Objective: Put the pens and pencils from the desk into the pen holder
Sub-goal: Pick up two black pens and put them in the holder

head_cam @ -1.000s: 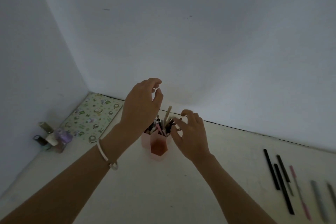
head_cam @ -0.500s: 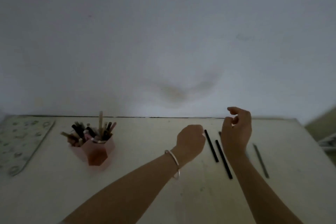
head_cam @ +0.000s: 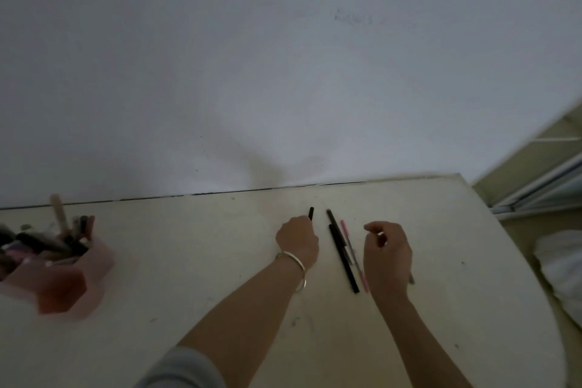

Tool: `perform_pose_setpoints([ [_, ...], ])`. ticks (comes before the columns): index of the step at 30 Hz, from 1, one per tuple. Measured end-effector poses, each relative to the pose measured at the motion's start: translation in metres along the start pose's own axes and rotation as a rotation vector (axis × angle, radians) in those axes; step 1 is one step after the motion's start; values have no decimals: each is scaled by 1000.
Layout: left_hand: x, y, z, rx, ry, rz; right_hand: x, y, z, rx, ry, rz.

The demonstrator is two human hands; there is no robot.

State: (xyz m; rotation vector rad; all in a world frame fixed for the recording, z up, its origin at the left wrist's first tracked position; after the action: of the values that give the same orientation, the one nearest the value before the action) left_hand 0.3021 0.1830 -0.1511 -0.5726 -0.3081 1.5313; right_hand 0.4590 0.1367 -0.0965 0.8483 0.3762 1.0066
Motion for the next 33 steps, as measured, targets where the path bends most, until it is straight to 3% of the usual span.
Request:
perform_pose_setpoints([
  [5, -5, 2, 49, -357, -277, -56, 4, -15, -34, -362, 191, 55],
  [12, -28, 10, 97, -479, -416, -189, -8, -38, -54, -629, 254, -16],
  [14, -36, 21, 104, -498, -433, -212, -18, -30, -61, -536, 287, -41],
  [16, -46, 27, 113, -514, -463, -246, -29, -9, -61, -287, 314, -53],
  [19, -67, 44, 140, -522, -551, -260, -45, 60, -58, 123, 261, 49],
  [22, -92, 64, 188, -507, -679, -292, -61, 142, -57, 383, 191, 224],
  [25, -118, 98, 246, -396, -812, -335, -82, 196, -63, 525, 218, 328],
  [27, -137, 136, 283, -288, -855, -271, -104, 220, -77, 554, 264, 389],
  [33, -178, 227, 301, -125, -749, -13, -165, 243, -127, 621, 414, 394],
])
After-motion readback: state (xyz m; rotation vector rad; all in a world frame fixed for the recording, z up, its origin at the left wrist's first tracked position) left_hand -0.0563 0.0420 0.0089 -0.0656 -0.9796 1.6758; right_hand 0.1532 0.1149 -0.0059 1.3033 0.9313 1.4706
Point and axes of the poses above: each hand's wrist, its own x-axis towards the middle knuckle, its own z-axis out of the back of the hand, y = z × x, the point moved 4 cm from there along x, towards the middle knuckle, and after that the axes turned 14 degrees about -z, right-handed, at the moved point
